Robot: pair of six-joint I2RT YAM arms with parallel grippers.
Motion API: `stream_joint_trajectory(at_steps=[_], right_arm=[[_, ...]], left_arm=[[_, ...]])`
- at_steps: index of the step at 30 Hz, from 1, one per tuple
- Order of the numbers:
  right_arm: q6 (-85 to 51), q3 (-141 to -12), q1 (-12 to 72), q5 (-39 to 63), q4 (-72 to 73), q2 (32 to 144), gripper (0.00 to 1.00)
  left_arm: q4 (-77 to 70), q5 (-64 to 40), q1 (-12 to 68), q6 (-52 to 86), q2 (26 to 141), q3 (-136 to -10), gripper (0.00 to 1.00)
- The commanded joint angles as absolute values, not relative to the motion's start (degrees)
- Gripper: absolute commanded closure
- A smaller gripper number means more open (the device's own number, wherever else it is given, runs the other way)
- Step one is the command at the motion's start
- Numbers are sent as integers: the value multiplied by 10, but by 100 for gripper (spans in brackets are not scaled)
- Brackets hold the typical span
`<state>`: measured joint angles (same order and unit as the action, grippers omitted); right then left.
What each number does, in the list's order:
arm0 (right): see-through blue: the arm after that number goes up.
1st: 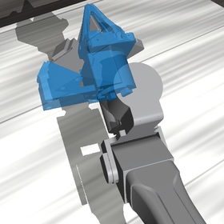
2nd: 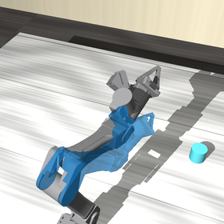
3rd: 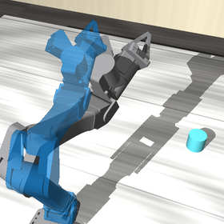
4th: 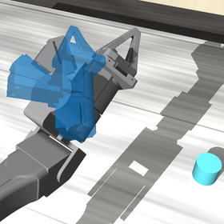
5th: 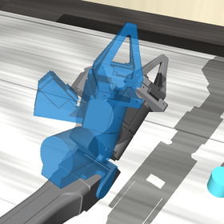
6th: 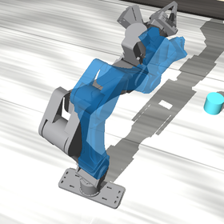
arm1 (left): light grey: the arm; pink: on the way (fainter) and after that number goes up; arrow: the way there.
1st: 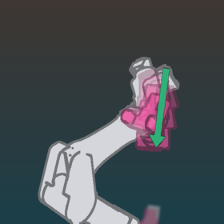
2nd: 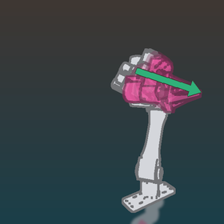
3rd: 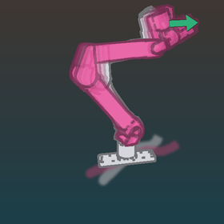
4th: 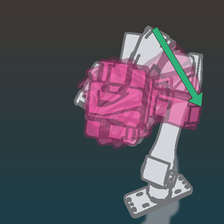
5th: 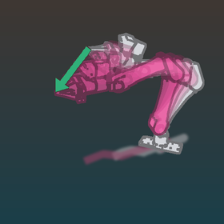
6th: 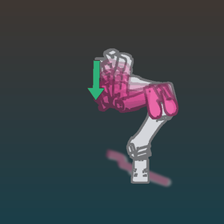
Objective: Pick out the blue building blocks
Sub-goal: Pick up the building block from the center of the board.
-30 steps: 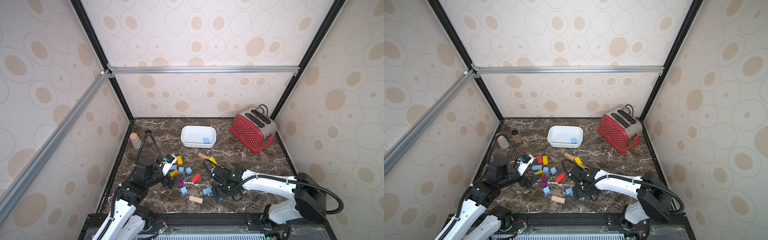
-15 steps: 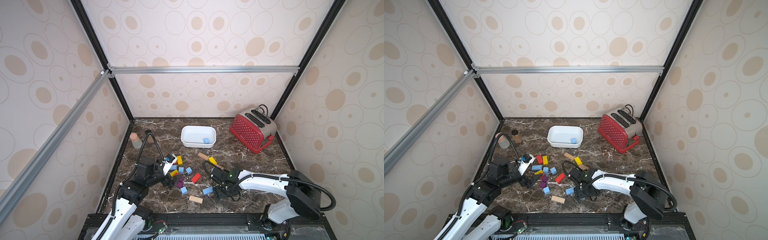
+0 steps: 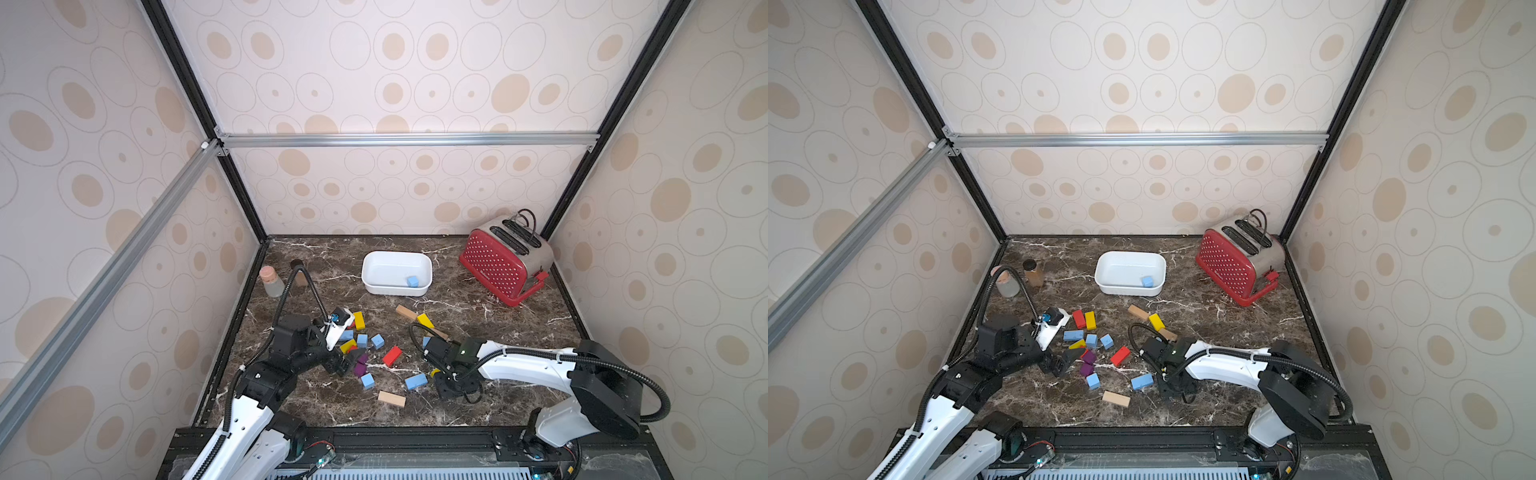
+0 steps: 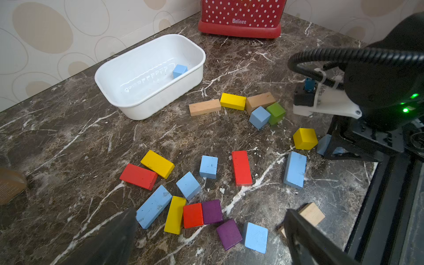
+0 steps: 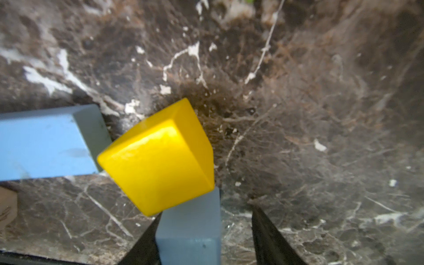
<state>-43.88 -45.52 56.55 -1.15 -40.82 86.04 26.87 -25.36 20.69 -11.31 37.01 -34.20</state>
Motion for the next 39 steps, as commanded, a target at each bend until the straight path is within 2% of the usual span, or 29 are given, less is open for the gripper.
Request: stream_joint_trajectory(at_steps=[1, 19, 22, 25, 26, 31, 39], right_arm=[[-447, -447, 561, -10, -409, 857, 47], [-436, -444, 558, 5, -396, 859, 72], [-436, -442, 558, 3, -393, 853, 81], [-433, -438, 558, 1, -390, 840, 97], [-429, -437, 558, 0, -389, 833, 100], [-411, -449, 558, -7, -390, 795, 100], [-363, -542, 556, -29, -438, 778, 100]], left_arm=[[278, -254, 211, -112, 372, -349, 1], [276, -253, 211, -113, 374, -348, 1], [274, -252, 211, -115, 377, -350, 1], [268, -254, 211, -120, 376, -352, 1], [263, -251, 210, -120, 374, -354, 1], [249, -248, 211, -116, 384, -370, 1], [216, -243, 211, -103, 401, -396, 1]])
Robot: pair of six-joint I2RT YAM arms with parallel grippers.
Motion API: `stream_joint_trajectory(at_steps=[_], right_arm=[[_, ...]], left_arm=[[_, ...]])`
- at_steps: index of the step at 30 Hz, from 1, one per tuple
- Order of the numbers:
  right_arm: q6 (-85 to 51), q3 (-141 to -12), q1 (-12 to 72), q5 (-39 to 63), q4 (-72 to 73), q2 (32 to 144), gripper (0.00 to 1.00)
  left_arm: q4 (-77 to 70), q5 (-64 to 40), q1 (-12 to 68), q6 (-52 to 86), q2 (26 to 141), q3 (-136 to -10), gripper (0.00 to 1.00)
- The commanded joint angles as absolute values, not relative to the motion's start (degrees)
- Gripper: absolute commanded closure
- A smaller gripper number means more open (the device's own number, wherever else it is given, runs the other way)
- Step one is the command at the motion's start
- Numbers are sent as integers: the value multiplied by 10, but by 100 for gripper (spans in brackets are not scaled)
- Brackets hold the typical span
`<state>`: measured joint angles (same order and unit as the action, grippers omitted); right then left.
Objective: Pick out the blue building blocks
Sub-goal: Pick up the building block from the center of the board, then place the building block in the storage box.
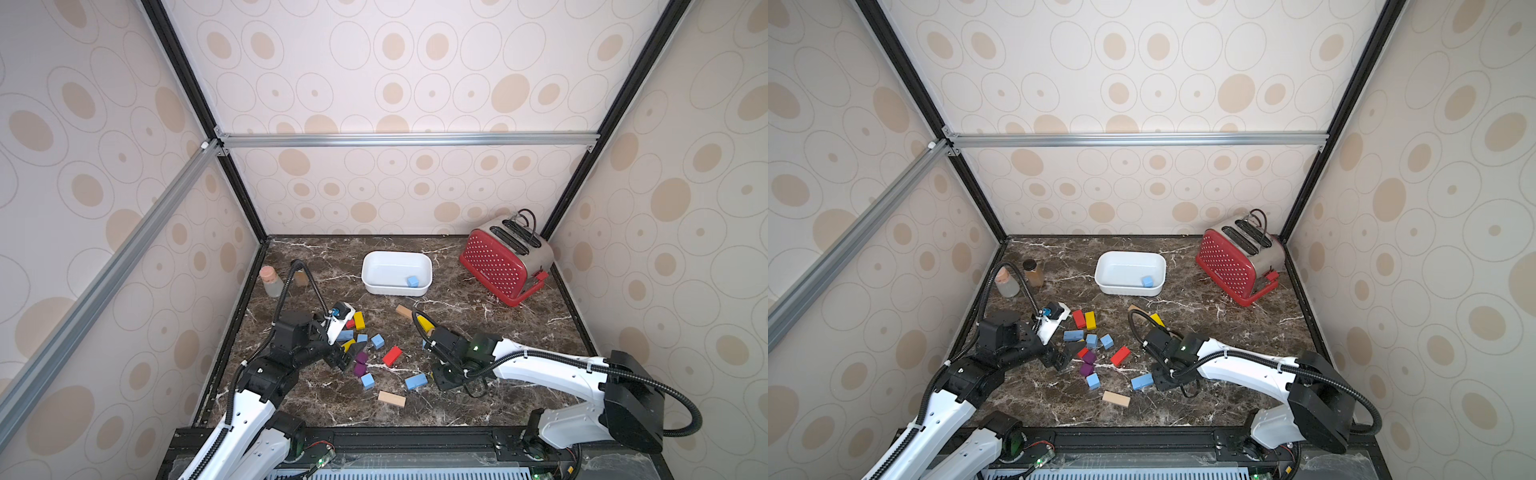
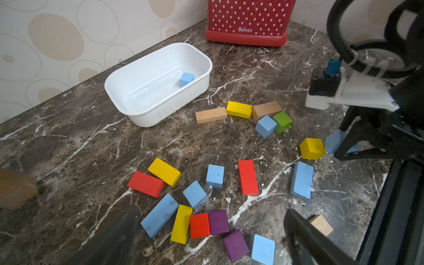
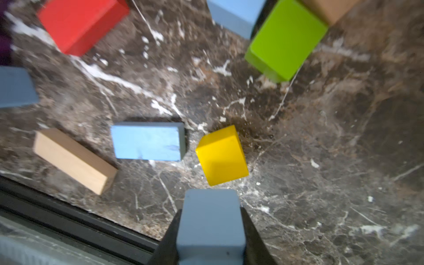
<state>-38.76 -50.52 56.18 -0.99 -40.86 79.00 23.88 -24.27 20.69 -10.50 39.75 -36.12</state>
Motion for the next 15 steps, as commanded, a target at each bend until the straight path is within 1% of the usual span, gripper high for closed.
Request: stream_joint_trajectory(at_steps=[1, 15], right_arm=[[-354, -559, 555, -31, -445, 780, 100], [-247, -769, 496, -23, -507, 841, 100]], left_arm=[[212, -245, 211, -103, 403, -403, 0], [193, -223, 210, -129, 473, -506, 1]])
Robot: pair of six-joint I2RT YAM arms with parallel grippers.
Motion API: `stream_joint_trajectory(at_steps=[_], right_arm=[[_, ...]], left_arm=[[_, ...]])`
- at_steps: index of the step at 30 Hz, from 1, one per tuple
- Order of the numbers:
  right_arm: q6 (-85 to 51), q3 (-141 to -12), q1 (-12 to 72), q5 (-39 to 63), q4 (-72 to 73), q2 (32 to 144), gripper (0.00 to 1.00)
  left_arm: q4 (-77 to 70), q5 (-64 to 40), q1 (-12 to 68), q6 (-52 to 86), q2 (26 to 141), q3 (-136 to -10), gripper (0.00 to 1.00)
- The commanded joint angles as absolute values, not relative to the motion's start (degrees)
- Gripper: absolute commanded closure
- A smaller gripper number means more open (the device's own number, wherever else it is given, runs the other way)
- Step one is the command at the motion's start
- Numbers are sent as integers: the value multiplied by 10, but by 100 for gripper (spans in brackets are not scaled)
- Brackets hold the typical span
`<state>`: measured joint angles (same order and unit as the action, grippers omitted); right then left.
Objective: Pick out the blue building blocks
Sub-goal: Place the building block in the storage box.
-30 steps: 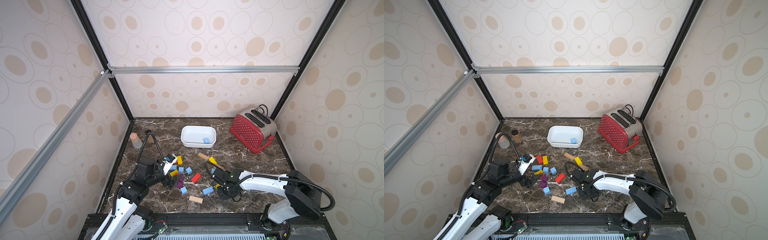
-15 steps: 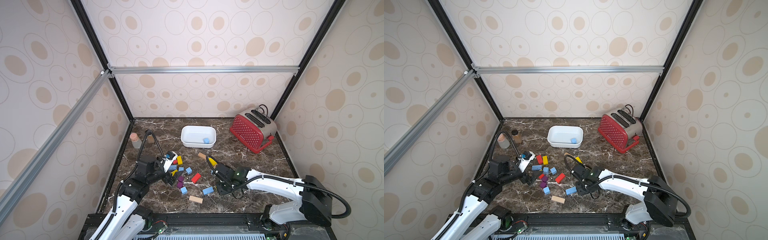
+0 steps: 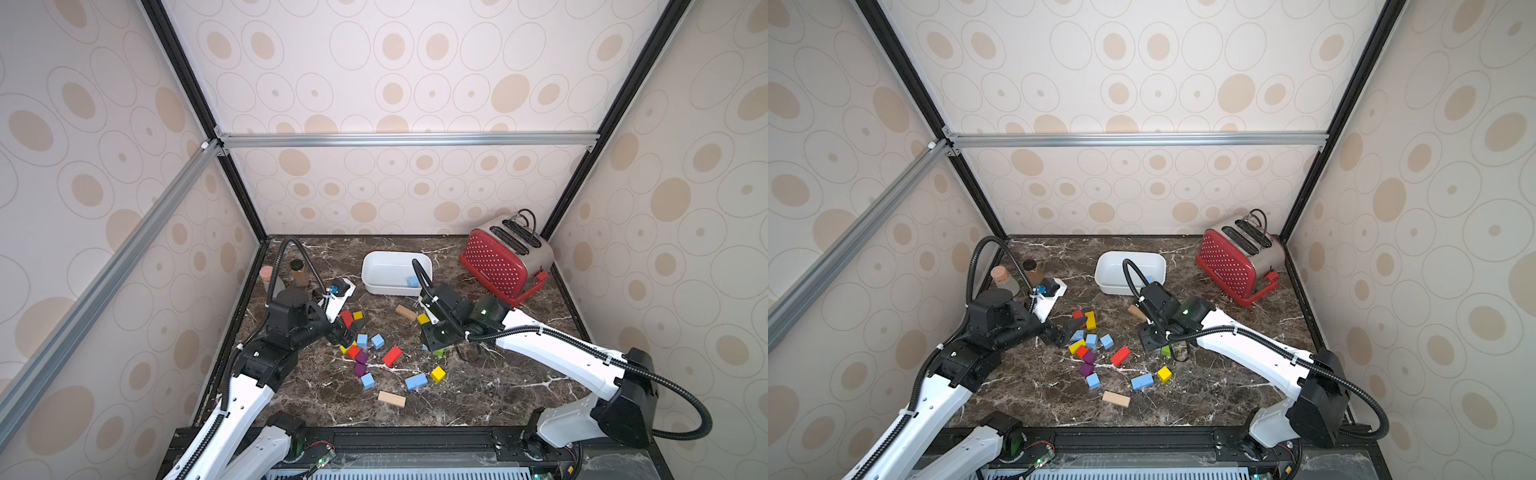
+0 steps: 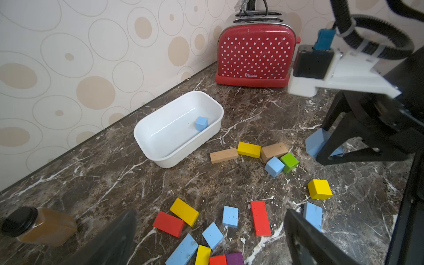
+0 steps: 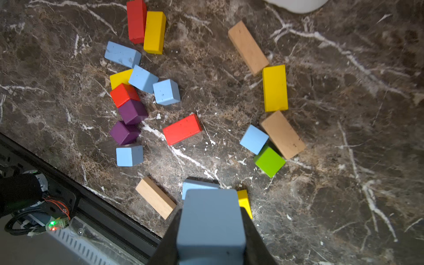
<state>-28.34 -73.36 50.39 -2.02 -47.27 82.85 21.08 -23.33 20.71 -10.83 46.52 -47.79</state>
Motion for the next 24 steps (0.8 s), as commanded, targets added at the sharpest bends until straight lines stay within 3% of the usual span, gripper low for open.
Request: stream_joint_trajectory(at_steps=[1, 24], right_arm=[[-240, -784, 491, -22, -511, 847, 100], [-143, -1063, 376, -6, -503, 1082, 100]], left_arm=[[186, -220, 210, -129, 477, -509, 1], [67, -181, 170, -102, 584, -506, 1]])
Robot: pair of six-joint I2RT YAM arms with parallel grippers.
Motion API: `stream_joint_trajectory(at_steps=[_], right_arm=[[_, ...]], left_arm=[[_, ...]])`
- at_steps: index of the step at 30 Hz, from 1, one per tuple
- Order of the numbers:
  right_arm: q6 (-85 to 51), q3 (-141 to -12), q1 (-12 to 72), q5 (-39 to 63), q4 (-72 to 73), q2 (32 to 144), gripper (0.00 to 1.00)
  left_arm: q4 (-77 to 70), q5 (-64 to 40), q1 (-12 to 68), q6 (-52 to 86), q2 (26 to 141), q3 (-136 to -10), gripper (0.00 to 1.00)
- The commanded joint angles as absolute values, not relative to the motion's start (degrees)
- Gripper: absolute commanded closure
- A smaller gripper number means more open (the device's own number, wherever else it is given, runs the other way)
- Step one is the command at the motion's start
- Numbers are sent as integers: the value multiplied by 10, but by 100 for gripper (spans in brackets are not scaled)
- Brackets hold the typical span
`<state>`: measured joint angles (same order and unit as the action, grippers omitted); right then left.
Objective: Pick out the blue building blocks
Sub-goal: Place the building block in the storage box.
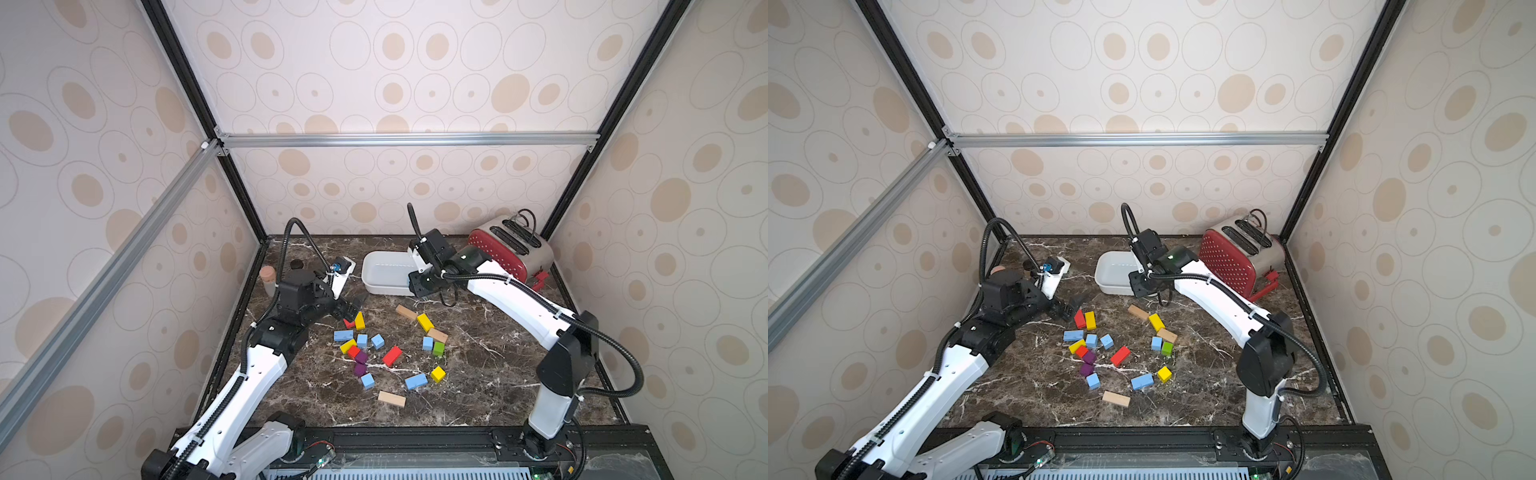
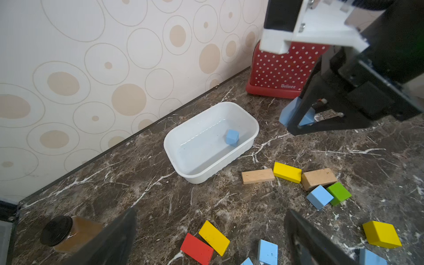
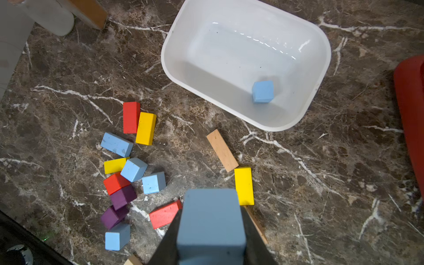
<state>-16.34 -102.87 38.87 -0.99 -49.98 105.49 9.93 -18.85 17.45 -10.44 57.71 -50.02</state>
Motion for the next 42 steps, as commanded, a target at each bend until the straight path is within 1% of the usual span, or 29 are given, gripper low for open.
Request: stream_joint_trajectory(at_steps=[1, 8, 19, 27, 34, 42], right_arm=[[-139, -1077, 370, -4, -504, 1098, 100], [-138, -1151, 336, 25, -505, 1195, 100], [-131, -1259, 310, 20, -495, 1318, 100], [-144, -1364, 283, 38, -501, 1411, 100], [-153, -1411, 277, 40, -493, 1467, 100], [-186, -1424, 270, 39, -468, 1506, 100]], left_arm=[[58, -178, 167, -98, 587, -501, 1], [15, -149, 157, -85, 620, -475, 1], [-22, -127, 153, -71, 663, -454, 1], [-46, -121, 152, -65, 713, -452, 1], [-55, -120, 153, -61, 733, -450, 1], [-43, -111, 152, -50, 731, -449, 1]])
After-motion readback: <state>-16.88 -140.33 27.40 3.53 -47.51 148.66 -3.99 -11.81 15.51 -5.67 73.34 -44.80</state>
